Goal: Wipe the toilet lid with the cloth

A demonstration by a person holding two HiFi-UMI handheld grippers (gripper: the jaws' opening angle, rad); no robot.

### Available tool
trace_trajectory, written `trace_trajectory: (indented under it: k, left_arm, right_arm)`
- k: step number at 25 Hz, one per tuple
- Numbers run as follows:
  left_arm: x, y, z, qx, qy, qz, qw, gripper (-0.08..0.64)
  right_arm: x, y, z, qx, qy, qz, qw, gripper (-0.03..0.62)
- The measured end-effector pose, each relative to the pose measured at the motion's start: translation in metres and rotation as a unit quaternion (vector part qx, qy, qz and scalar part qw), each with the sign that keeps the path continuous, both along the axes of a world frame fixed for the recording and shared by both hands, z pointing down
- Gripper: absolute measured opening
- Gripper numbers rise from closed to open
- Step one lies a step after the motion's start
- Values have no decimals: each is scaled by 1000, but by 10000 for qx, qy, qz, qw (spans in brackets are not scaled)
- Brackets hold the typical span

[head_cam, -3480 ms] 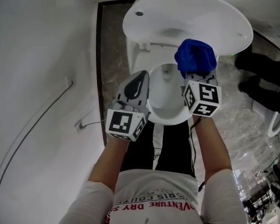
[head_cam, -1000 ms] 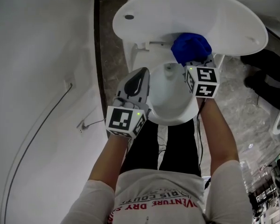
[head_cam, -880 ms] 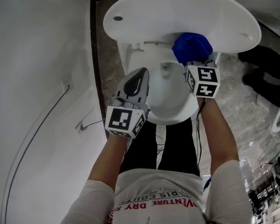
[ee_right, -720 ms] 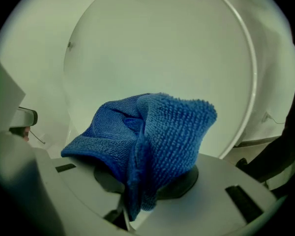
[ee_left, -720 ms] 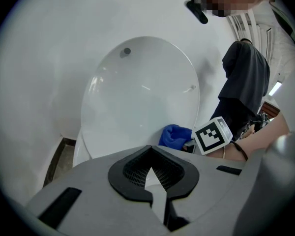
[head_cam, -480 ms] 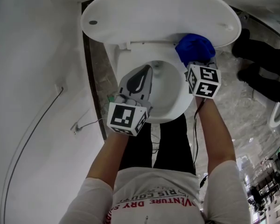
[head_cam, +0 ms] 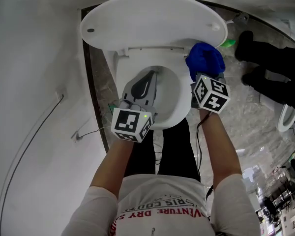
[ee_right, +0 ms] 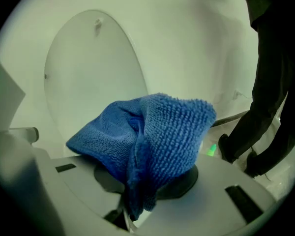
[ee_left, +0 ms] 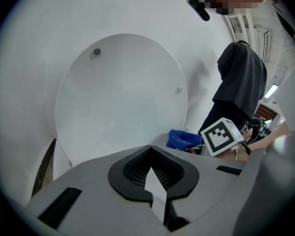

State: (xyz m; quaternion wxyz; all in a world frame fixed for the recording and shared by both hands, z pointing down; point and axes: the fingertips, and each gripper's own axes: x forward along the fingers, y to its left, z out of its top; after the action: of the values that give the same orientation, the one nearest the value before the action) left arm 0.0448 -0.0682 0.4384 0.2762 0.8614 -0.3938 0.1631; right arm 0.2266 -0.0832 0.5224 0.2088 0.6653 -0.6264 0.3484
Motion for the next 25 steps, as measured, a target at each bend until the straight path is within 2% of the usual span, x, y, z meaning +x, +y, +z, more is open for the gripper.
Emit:
trace_trajectory:
  k: [4, 9, 15, 17, 20, 22, 25]
  left_arm:
    - [1, 3, -27, -5, 67, -57, 10000, 6]
    - [-2, -7, -78, 349, 117, -76, 9993, 6]
    - [-21, -21, -149, 567, 379, -467, 9966, 6]
    - [-27, -32, -178, 740, 452, -565, 9946, 6]
    - [-35, -56, -217, 1069, 301, -620, 9919, 6]
    - [-39, -76, -242, 1344, 167, -659, 9886, 6]
    - [-40, -102, -278, 1694, 196, -711, 9828, 6]
  right_arm:
    - [-18, 14, -42, 91, -193, -157, 9996, 94]
    - [-43, 6, -106, 452, -212, -510, 9974, 94]
    - [-76, -4, -210, 976, -280, -1125, 9885, 94]
    - [-80, -14, -248, 1222, -214, -1256, 9843, 94]
    - [-80, -32, -299, 1581, -78, -1325, 9785, 94]
    - [-78, -49, -325, 1806, -26, -1328, 9745, 94]
    - [-75, -68, -355, 2046, 21, -1345, 9695, 94]
